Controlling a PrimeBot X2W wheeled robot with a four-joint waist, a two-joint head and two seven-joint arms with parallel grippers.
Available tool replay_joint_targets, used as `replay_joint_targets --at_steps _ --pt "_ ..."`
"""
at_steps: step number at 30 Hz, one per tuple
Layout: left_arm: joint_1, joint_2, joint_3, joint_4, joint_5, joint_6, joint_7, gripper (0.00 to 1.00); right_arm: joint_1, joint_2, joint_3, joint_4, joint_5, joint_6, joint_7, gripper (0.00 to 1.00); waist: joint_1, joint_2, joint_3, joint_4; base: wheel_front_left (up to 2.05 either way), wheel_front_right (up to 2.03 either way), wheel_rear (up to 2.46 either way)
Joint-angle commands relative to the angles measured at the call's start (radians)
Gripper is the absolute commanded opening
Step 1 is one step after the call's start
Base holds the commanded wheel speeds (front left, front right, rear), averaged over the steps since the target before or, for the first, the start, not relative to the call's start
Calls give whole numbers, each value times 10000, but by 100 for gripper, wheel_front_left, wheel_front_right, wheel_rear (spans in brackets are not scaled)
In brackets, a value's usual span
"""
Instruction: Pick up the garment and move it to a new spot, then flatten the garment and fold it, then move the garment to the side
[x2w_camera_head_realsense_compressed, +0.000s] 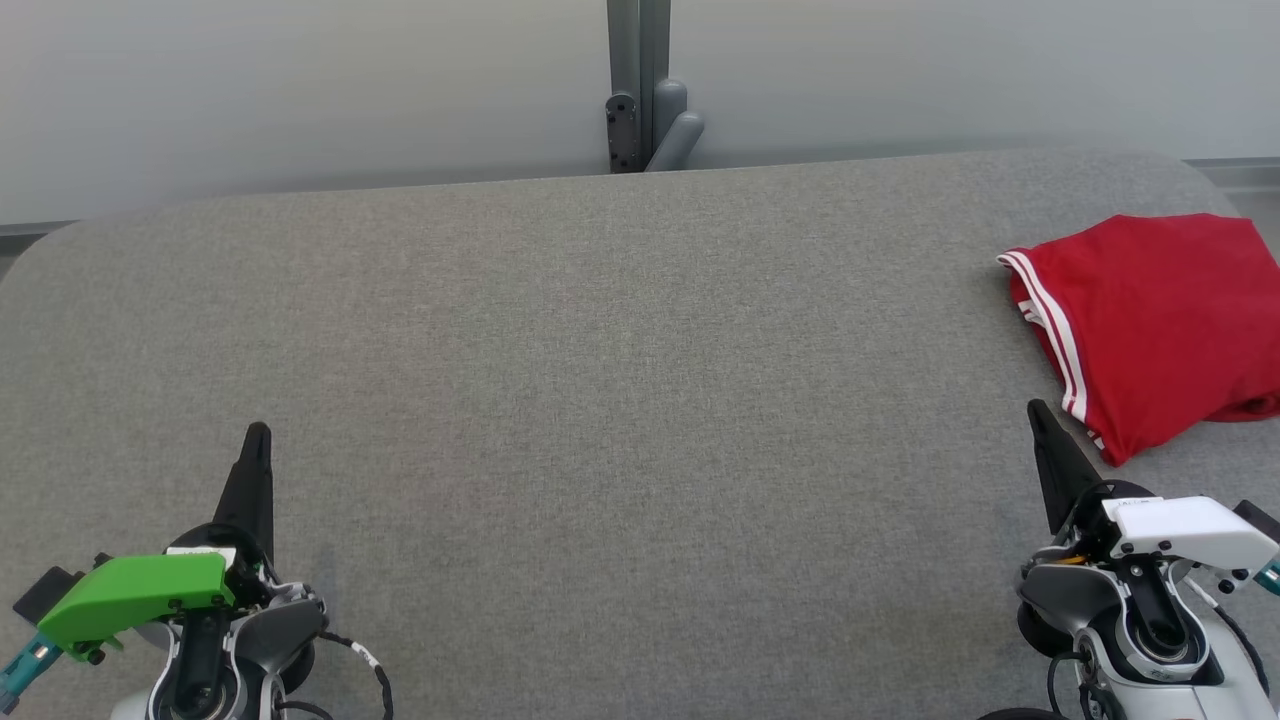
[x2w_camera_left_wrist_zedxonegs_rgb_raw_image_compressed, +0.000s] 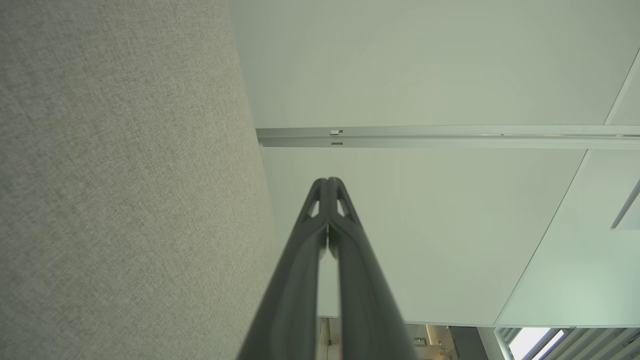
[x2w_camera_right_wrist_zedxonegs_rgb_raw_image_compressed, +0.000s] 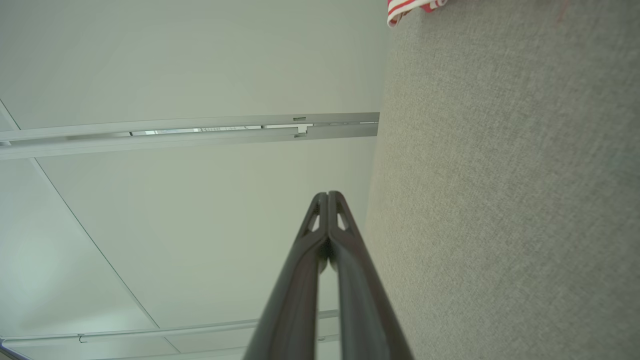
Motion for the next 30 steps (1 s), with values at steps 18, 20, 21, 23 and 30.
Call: replay_joint_targets --at_steps 18,20,21,23,30 --pt "-136 62 7 -13 8 16 17 0 -28 -83 80 14 130 0 -65 0 0 -1 0 0 0 0 0" --pt "-136 62 7 -13 8 17 17 0 -27 -88 88 13 139 0 -75 0 0 -1 0 0 0 0 0" --pt "-136 62 7 -13 8 17 17 0 -26 -90 92 13 134 0 -79 0 0 -1 0 0 0 0 0" --pt "-136 62 7 -13 8 17 17 0 -25 -97 99 12 115 0 -88 0 0 -1 0 0 0 0 0" --pt "-136 62 7 -13 8 17 17 0 -21 -117 120 9 145 0 -97 0 0 -1 0 0 0 0 0"
